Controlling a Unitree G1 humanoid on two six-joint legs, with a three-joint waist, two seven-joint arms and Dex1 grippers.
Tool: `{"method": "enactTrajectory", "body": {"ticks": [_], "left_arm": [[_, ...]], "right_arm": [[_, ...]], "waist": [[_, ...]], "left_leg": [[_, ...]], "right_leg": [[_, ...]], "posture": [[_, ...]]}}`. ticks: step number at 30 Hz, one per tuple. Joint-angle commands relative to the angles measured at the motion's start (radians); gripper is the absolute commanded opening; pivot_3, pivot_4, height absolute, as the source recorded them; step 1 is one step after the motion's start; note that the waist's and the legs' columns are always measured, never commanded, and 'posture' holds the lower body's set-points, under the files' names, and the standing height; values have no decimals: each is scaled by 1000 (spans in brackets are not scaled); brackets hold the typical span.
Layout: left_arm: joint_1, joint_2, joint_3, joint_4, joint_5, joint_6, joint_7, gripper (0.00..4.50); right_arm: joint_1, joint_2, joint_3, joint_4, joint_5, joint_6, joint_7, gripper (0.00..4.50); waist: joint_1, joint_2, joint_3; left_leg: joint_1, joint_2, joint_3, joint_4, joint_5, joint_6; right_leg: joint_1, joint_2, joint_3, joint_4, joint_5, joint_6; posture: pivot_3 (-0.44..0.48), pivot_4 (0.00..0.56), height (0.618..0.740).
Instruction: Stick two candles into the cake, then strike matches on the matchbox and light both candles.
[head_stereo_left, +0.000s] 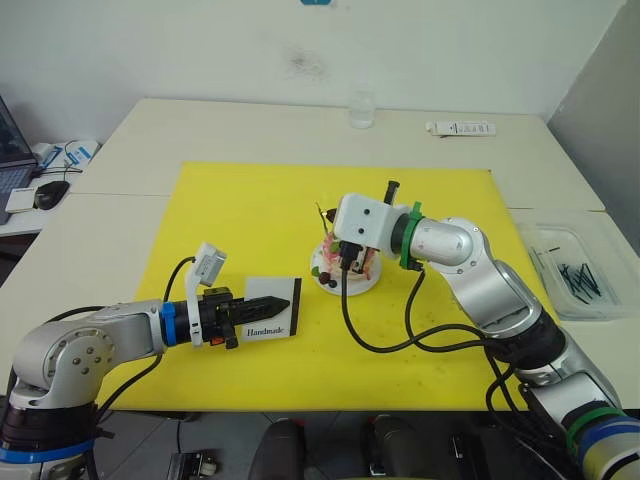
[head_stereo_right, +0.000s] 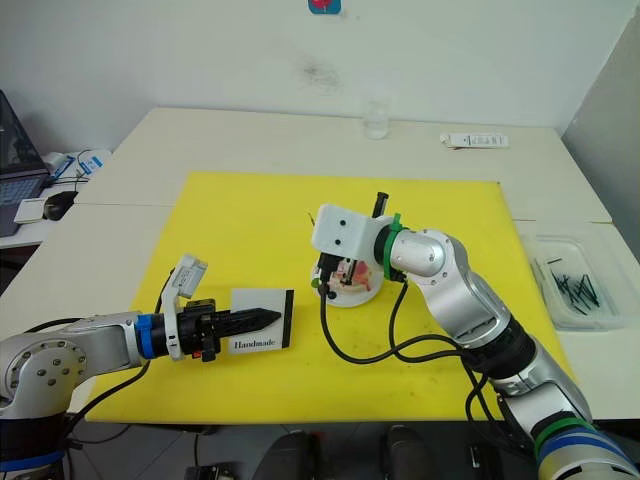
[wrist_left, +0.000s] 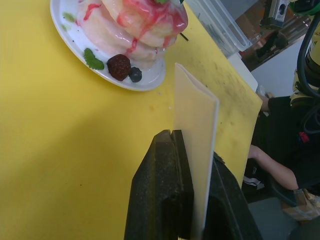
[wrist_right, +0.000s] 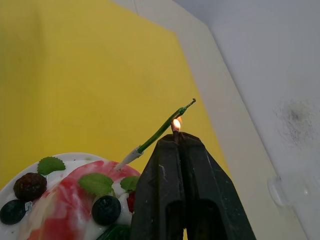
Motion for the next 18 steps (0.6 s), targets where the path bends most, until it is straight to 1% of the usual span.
{"method": "enactTrajectory", "body": {"ticks": [1, 18], "left_arm": [[-14, 4, 2, -21, -11, -4, -11, 0], [-21, 2, -4, -19, -10, -5, -11, 0]], "right_arm": [[-8, 9, -36, -14, -16, -27, -19, 16], [-4, 19, -51, -24, -27, -28, -11, 16]], "waist": [[0, 0, 0], [-1, 0, 0]], "left_leg": [[0, 0, 0, 0, 0, 0], [0, 0, 0, 0, 0, 0]], "right_leg": [[0, 0, 0, 0, 0, 0], [0, 0, 0, 0, 0, 0]], "posture": [[0, 150, 740], [0, 150, 740]]}}
